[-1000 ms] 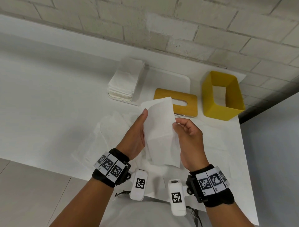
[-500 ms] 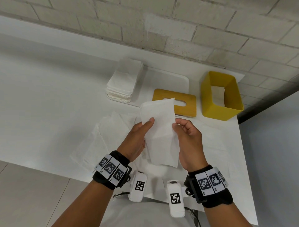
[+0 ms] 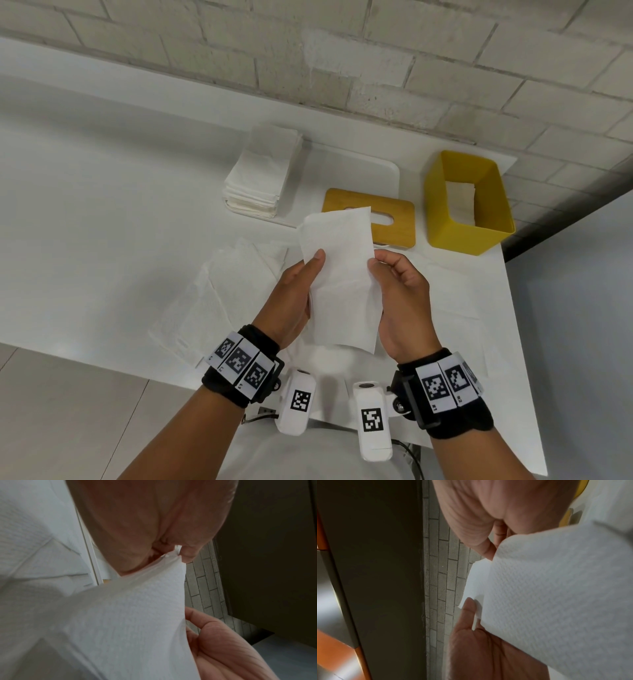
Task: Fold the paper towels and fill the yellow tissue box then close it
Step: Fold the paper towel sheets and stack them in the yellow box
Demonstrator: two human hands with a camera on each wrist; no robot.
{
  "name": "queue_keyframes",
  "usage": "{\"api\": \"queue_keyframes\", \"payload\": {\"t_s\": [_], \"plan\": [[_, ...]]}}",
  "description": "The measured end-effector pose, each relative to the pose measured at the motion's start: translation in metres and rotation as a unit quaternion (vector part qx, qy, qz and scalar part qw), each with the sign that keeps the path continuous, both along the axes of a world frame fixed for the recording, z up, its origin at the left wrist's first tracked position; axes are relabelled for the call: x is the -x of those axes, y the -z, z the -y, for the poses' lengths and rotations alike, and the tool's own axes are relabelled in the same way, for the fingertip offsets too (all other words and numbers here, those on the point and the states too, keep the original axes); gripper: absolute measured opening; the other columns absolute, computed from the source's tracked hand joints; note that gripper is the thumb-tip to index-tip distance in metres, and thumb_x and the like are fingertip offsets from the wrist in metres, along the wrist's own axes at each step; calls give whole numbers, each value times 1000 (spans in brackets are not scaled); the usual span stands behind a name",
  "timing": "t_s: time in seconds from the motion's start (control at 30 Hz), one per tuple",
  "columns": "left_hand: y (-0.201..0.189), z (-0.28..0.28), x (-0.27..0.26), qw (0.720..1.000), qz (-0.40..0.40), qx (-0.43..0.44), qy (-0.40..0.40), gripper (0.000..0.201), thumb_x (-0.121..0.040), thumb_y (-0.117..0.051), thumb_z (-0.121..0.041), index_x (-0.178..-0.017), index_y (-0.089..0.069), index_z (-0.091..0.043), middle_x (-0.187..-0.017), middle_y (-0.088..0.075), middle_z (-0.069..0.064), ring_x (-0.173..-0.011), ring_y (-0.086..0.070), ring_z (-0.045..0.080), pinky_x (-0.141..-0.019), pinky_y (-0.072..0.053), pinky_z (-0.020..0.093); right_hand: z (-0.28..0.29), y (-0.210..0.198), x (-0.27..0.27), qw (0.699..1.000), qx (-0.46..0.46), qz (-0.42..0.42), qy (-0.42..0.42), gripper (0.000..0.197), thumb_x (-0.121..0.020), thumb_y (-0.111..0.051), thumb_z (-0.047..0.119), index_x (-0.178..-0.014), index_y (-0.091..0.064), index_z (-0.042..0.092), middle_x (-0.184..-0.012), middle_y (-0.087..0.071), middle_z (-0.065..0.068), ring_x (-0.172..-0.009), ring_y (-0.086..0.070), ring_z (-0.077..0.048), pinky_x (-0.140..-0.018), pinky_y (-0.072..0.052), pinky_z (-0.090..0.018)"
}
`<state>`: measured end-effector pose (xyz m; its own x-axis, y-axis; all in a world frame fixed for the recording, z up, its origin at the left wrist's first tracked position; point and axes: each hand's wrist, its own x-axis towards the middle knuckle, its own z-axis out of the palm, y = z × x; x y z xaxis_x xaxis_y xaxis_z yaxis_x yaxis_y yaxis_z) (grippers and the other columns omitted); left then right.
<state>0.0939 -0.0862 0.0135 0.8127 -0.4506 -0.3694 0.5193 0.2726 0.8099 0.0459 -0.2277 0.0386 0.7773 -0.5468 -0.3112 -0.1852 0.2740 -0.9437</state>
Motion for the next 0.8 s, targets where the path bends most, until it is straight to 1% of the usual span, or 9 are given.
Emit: {"api": "queue_keyframes", "payload": {"t_s": [0.07,0.13,0.27,0.37,0.5,0.6,0.67,0.73,0.8], "plan": [[1,1,0,1000,-7,1,-6,29,-106,-44,-37,-122,-65,-26,-119,-76,-1,-114,-71,18,-96,-53,35,0,1,0,1000,-1,0,12,13,-95,-64,3,-99,-71,13,-99,-77,-5,-97,-70,-22,-104,-53,-47],[1,2,1,1000,-15,10,-13,30,-106,-42,-38,-123,-64,-26,-118,-76,-3,-111,-72,15,-93,-54,32,1,3,0,1000,-2,-2,19,12,-95,-65,4,-99,-72,13,-103,-76,-8,-101,-70,-26,-106,-51,-49],[2,5,5,999,-35,23,-21,32,-106,-40,-43,-121,-63,-28,-113,-78,-4,-106,-73,12,-94,-53,34,1,2,0,1000,-7,0,17,14,-95,-64,3,-97,-72,13,-99,-76,-6,-98,-69,-21,-106,-51,-48],[3,7,7,999,-34,16,-28,31,-106,-41,-42,-122,-64,-28,-115,-77,-5,-107,-72,13,-95,-53,35,1,3,0,1000,-11,-2,19,13,-95,-64,3,-97,-72,13,-99,-76,-6,-97,-69,-21,-105,-52,-47],[2,8,8,999,-30,19,-29,33,-106,-42,-41,-127,-62,-26,-121,-75,-2,-114,-70,15,-99,-53,36,1,4,-1,1000,-17,-5,24,13,-95,-64,3,-97,-72,13,-97,-75,-5,-96,-68,-20,-105,-52,-47],[2,8,10,999,-17,10,-26,31,-106,-42,-39,-124,-65,-27,-120,-75,-3,-114,-70,14,-95,-53,32,1,5,-1,999,-30,-3,24,13,-95,-63,2,-97,-71,12,-96,-75,-5,-95,-68,-20,-103,-53,-46],[2,8,11,1000,-4,-4,-28,30,-106,-43,-39,-122,-66,-27,-121,-75,-3,-115,-70,15,-96,-53,32,1,5,-2,999,-31,-2,20,13,-95,-63,2,-97,-71,12,-98,-75,-8,-95,-68,-21,-101,-54,-46],[2,8,12,999,11,-20,-32,30,-107,-43,-38,-120,-68,-28,-121,-75,-4,-117,-69,15,-99,-51,34,3,5,-1,1000,-10,-5,13,13,-95,-63,4,-98,-71,14,-99,-76,-6,-95,-68,-19,-94,-56,-39],[2,7,12,998,25,-34,-39,30,-107,-43,-37,-114,-71,-29,-119,-76,-5,-118,-68,15,-102,-50,35,6,7,0,998,61,-9,1,13,-95,-65,9,-100,-70,21,-97,-75,1,-91,-67,-15,-84,-54,-30]]}}
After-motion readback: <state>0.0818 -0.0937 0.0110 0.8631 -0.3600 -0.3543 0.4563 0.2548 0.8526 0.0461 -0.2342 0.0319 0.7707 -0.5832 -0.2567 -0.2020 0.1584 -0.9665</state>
